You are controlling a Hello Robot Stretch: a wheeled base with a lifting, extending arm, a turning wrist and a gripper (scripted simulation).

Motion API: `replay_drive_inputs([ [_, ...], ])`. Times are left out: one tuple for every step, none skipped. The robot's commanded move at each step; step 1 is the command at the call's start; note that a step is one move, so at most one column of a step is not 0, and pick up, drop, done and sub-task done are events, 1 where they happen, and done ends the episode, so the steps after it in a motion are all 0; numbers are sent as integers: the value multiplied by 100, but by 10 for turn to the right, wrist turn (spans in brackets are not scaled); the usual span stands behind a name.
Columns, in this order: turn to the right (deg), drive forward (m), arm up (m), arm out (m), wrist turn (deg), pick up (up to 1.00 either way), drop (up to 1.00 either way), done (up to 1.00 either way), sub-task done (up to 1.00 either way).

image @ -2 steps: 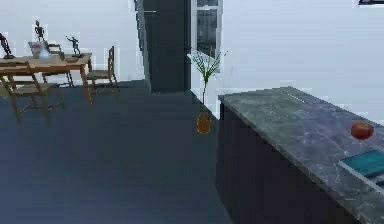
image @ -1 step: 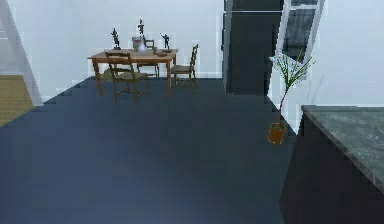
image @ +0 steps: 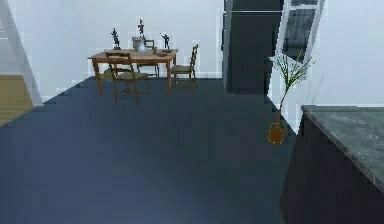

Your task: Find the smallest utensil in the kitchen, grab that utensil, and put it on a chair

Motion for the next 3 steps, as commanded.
replay_drive_inputs([
  [0, 0, 38, 0, 0, 0, 0, 0, 0],
  [0, 0, 0, 50, 0, 0, 0, 0, 0],
  [0, 0, 0, 0, 450, 0, 0, 0, 0],
])
